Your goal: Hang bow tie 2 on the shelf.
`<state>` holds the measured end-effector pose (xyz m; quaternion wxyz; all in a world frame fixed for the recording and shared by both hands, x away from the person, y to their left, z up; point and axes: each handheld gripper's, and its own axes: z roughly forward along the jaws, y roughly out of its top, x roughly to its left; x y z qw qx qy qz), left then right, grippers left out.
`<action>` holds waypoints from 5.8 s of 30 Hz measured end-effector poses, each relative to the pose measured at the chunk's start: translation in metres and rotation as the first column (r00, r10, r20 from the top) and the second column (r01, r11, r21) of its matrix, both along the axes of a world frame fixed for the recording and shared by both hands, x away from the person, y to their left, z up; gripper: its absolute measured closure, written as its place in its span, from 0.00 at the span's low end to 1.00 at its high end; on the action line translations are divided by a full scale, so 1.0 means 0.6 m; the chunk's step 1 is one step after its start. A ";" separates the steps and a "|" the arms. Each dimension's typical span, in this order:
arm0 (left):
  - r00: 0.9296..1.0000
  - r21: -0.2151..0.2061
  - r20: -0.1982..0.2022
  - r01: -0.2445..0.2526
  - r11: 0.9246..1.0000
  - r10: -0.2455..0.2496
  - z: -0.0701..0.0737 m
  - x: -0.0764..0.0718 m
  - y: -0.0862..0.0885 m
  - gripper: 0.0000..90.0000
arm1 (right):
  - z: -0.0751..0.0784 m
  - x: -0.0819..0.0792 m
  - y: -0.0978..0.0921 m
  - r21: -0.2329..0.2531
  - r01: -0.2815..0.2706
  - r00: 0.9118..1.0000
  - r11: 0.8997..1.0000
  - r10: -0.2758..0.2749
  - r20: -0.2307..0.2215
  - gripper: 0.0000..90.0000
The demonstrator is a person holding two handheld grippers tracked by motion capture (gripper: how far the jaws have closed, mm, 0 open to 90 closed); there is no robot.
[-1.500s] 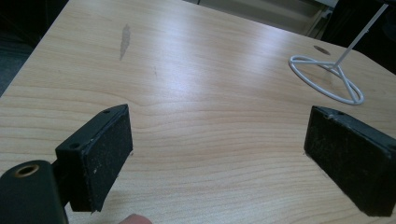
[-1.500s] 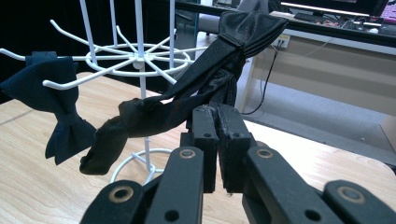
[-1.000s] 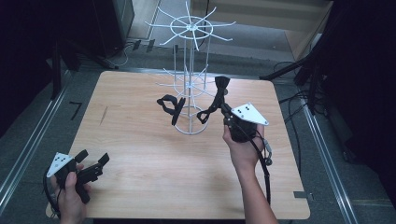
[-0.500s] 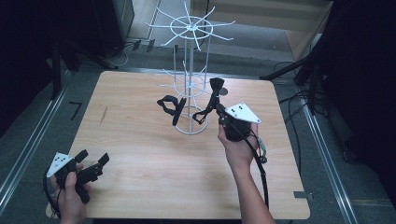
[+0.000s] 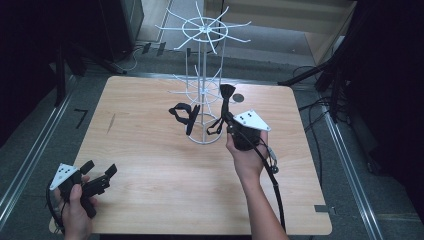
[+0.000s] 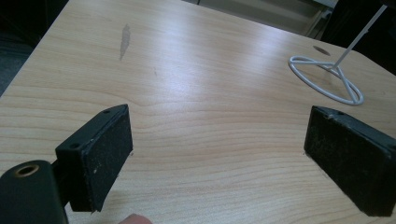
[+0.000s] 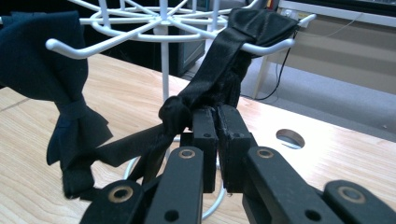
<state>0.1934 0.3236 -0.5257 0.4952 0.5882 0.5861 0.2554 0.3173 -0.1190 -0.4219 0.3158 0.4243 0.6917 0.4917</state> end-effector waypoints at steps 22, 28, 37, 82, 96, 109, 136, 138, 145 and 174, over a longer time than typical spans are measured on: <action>1.000 0.000 0.002 0.000 1.000 0.000 0.000 0.000 0.000 0.10 | -0.031 0.007 0.031 -0.021 -0.023 0.999 1.000 0.022 -0.036 0.98; 1.000 -0.001 0.002 0.000 1.000 0.000 0.000 0.000 0.000 0.10 | -0.040 0.008 0.034 -0.028 -0.027 0.999 0.999 0.025 -0.047 0.98; 1.000 0.000 0.000 0.001 1.000 -0.001 0.000 0.000 0.000 0.10 | -0.056 0.010 0.034 -0.042 -0.024 0.997 0.999 0.021 -0.070 0.98; 1.000 0.000 0.001 0.000 1.000 0.000 0.000 0.000 0.000 0.10 | -0.109 -0.024 -0.028 -0.029 -0.052 0.992 0.998 0.048 -0.113 0.24; 1.000 -0.003 0.002 -0.002 1.000 0.002 0.000 0.000 0.000 0.10 | -0.129 -0.046 -0.079 -0.009 -0.034 0.991 0.999 0.032 -0.132 0.17; 1.000 -0.004 0.004 -0.002 1.000 0.002 0.000 0.000 0.000 0.10 | -0.152 -0.072 -0.132 0.026 0.009 0.988 1.000 -0.005 -0.155 0.17; 1.000 -0.002 0.003 -0.003 1.000 0.003 0.000 -0.001 -0.001 0.10 | -0.184 -0.140 -0.288 0.005 0.174 0.961 0.985 -0.169 -0.217 0.17; 1.000 -0.002 0.002 -0.003 1.000 0.003 0.000 -0.001 -0.001 0.10 | -0.185 -0.144 -0.296 0.002 0.188 0.959 0.982 -0.183 -0.217 0.17; 1.000 -0.003 0.003 -0.003 1.000 0.003 0.000 -0.001 -0.001 0.10 | -0.190 -0.164 -0.330 0.001 0.234 0.949 0.972 -0.228 -0.217 0.17; 1.000 0.002 0.002 -0.003 1.000 0.003 0.000 0.000 -0.002 0.10 | -0.215 -0.207 -0.411 0.038 0.335 0.920 0.941 -0.318 -0.228 0.17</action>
